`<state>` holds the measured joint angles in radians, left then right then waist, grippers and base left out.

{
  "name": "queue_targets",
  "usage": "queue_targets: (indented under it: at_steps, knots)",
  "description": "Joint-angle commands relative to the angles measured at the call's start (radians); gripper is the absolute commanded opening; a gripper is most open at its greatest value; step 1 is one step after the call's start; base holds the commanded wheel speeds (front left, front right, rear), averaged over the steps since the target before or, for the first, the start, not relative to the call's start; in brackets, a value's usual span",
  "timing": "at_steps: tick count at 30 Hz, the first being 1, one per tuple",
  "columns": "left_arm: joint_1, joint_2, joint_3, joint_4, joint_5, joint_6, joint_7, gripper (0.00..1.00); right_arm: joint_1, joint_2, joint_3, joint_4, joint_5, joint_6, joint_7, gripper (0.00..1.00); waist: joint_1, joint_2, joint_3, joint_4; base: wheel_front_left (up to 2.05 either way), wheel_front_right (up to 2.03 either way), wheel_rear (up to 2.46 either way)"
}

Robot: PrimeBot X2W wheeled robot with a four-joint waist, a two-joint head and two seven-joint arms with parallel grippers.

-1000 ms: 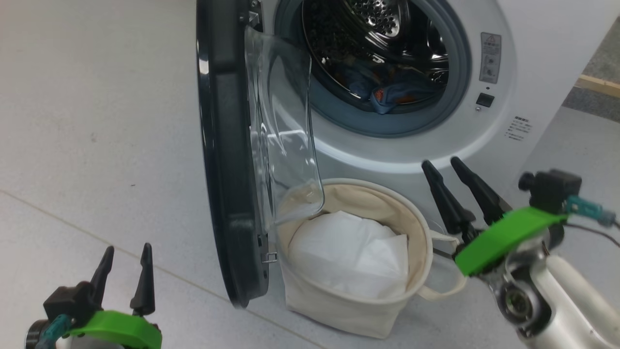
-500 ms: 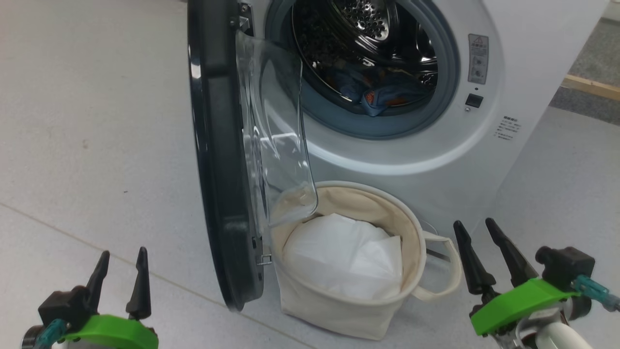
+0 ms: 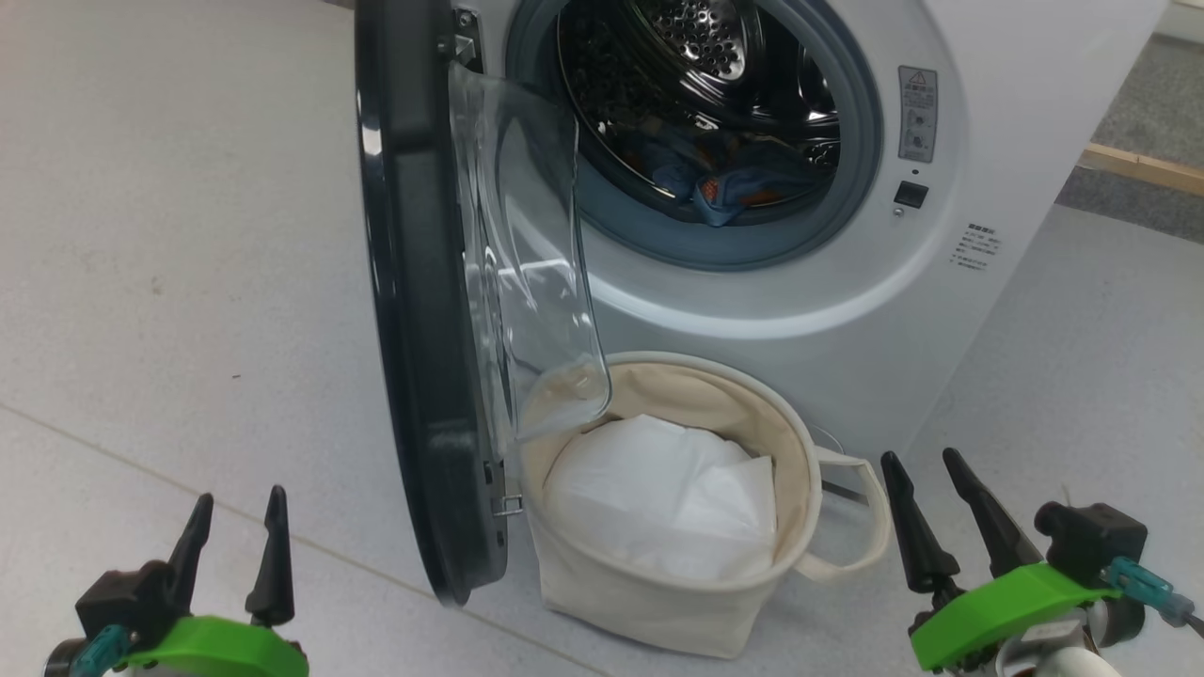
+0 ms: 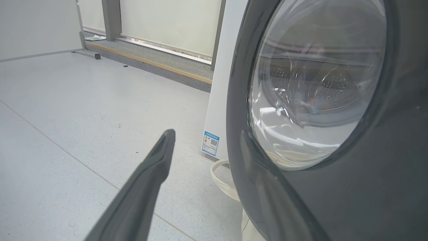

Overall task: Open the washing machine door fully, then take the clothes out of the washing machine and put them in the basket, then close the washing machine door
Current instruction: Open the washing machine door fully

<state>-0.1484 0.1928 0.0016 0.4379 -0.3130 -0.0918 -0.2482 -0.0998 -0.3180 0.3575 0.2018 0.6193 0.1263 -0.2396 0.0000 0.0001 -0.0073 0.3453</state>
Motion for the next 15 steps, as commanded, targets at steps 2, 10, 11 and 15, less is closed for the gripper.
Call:
queue_targets:
  at_steps: [2, 10, 11, 15]
  knots:
    - [-0.038, 0.030, 0.027, -0.035, -0.011, 0.005, -0.003, 1.00, -0.024, -0.007, 0.007, -0.027, 0.004, 0.004, -0.016, 1.00, 0.0000, -0.0001, 0.002, -0.001, 0.00, 0.00, 0.00]
    - [-0.041, 0.031, 0.019, -0.033, -0.016, 0.009, -0.004, 1.00, -0.032, -0.011, 0.012, -0.019, 0.015, 0.004, -0.019, 1.00, 0.0000, -0.0001, 0.000, -0.006, 0.00, 0.00, 0.00]
    - [-0.041, 0.031, 0.019, -0.033, -0.017, 0.009, -0.004, 1.00, -0.032, -0.011, 0.013, -0.018, 0.016, 0.004, -0.019, 1.00, 0.0000, -0.0001, -0.001, -0.007, 0.00, 0.00, 0.00]
    - [-0.039, 0.032, 0.017, -0.032, -0.021, 0.010, -0.004, 1.00, -0.032, -0.011, 0.016, -0.016, 0.018, 0.004, -0.020, 1.00, 0.0000, -0.0001, -0.005, -0.006, 0.00, 0.00, 0.00]
